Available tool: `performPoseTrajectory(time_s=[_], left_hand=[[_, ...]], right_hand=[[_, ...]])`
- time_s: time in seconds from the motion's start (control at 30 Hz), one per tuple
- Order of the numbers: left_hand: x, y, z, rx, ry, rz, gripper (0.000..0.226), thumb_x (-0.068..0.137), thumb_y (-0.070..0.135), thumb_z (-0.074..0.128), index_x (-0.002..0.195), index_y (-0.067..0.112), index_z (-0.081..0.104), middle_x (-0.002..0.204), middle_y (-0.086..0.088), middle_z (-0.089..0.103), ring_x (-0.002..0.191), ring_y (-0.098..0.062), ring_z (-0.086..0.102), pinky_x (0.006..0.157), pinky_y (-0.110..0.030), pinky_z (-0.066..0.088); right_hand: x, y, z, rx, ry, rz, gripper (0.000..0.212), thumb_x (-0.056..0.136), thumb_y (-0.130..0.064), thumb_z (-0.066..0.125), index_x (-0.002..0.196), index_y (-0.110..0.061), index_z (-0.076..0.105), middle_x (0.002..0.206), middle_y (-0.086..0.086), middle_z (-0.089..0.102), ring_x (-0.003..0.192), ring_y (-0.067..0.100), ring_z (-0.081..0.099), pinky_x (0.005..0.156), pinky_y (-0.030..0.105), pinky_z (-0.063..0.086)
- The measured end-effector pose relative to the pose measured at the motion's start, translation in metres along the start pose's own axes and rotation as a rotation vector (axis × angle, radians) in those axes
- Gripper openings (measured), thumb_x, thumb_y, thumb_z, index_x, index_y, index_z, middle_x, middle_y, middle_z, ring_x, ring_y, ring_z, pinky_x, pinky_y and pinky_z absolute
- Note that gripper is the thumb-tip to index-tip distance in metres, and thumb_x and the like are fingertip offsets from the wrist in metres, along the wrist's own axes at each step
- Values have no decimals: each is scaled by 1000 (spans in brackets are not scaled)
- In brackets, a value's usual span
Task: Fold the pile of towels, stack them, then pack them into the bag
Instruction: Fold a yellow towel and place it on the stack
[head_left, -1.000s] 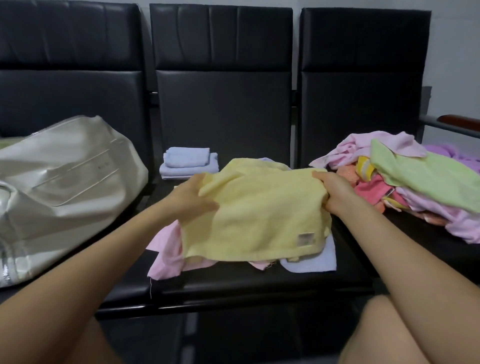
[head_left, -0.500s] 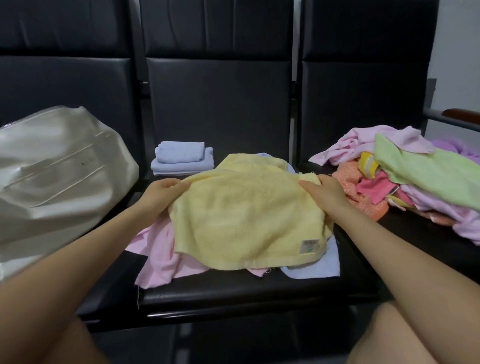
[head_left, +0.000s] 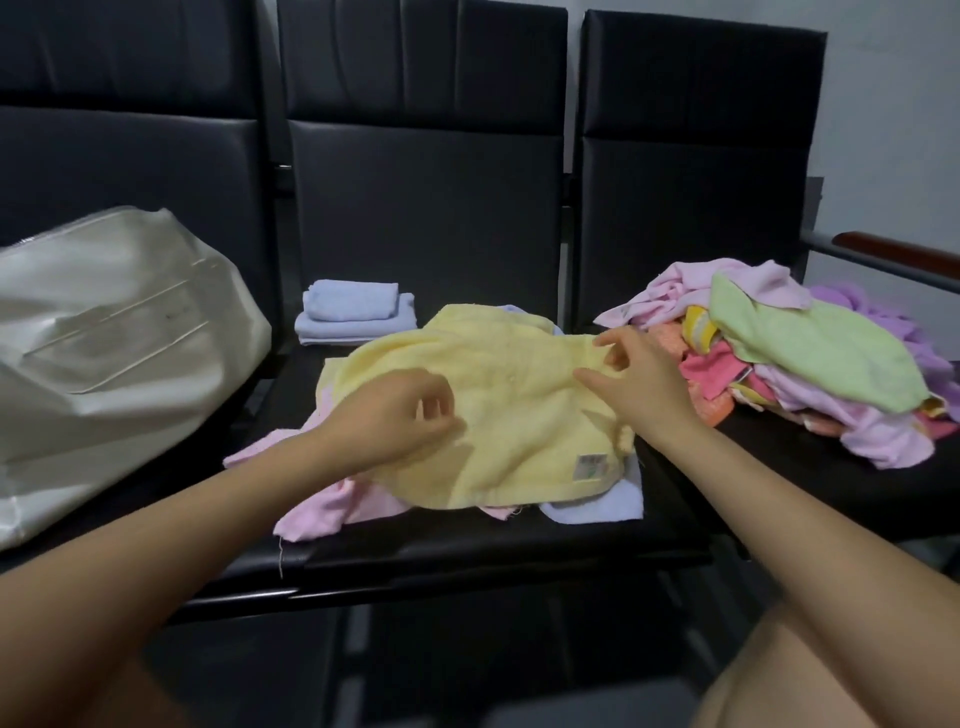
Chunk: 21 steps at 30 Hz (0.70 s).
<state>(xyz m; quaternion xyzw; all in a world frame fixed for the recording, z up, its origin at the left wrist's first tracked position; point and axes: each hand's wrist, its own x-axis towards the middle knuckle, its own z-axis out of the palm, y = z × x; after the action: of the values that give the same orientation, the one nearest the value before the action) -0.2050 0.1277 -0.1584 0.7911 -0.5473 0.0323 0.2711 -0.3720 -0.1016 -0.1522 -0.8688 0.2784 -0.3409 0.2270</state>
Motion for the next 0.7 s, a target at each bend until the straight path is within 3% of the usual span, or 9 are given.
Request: performPoseTrajectory(time_s=[0.1, 0.17, 0.27, 0.37, 0.4, 0.47, 0.57, 0.63, 0.7], left_hand=[[-17, 1, 15, 171, -385, 29, 34, 75, 60, 65, 94, 33, 58, 89, 15, 52, 84, -5, 47, 80, -27, 45], [-26, -6, 20, 259, -408, 71, 40, 79, 49, 70, 110, 29, 54, 96, 12, 46, 92, -8, 40, 84, -26, 42], [-32, -12, 20, 279, -325, 164, 30, 90, 39, 57, 116, 24, 57, 103, 6, 50, 100, -14, 46, 81, -25, 39], [-33, -17, 18, 335, -295, 203, 59, 83, 55, 22, 110, 19, 60, 100, 1, 55, 96, -18, 51, 75, -29, 40], [-34, -18, 19, 356, -283, 210, 62, 81, 55, 18, 108, 17, 59, 98, 0, 56, 94, -19, 51, 74, -31, 42], [-34, -17, 20, 344, -247, 192, 47, 90, 49, 29, 103, 14, 57, 96, -1, 57, 91, -20, 50, 74, -33, 42], [-30, -15, 20, 231, -224, 144, 19, 96, 28, 50, 101, 12, 57, 95, -2, 58, 88, -18, 49, 75, -32, 41], [-28, -14, 20, 153, -200, 120, 24, 91, 33, 44, 95, 12, 56, 89, 0, 58, 82, -18, 49, 74, -33, 42], [-24, -9, 17, 73, -155, 96, 42, 82, 44, 24, 86, 11, 50, 78, -2, 55, 74, -21, 48, 69, -35, 40]], right_hand=[[-30, -26, -3, 105, -437, -171, 18, 80, -30, 77, 92, -19, 70, 87, 1, 66, 79, 11, 57, 68, 20, 44], [-48, -31, 11, -137, -653, -342, 29, 80, -40, 75, 100, -21, 67, 98, -3, 63, 92, 8, 52, 80, 20, 42], [-57, -25, 36, -377, -624, -524, 38, 83, -54, 65, 109, -27, 60, 103, -9, 52, 102, 10, 43, 89, 28, 40], [-52, -26, 38, -374, -602, -579, 27, 90, -45, 59, 106, -23, 61, 97, -8, 49, 97, 13, 43, 83, 29, 38], [-49, -26, 37, -389, -610, -607, 24, 90, -39, 58, 105, -21, 61, 96, -6, 50, 96, 15, 45, 82, 30, 38], [-47, -29, 36, -431, -614, -628, 17, 91, -29, 55, 101, -16, 62, 94, -3, 54, 92, 18, 48, 80, 33, 40], [-43, -40, 32, -342, -630, -521, 13, 95, -23, 50, 95, -14, 60, 89, -4, 59, 86, 16, 53, 77, 34, 43], [-37, -48, 26, -177, -628, -379, 11, 98, -18, 47, 91, -17, 56, 82, -9, 56, 78, 11, 51, 72, 30, 40], [-30, -53, 20, -30, -598, -291, 16, 99, -13, 44, 87, -18, 53, 77, -10, 53, 71, 6, 47, 70, 28, 37]])
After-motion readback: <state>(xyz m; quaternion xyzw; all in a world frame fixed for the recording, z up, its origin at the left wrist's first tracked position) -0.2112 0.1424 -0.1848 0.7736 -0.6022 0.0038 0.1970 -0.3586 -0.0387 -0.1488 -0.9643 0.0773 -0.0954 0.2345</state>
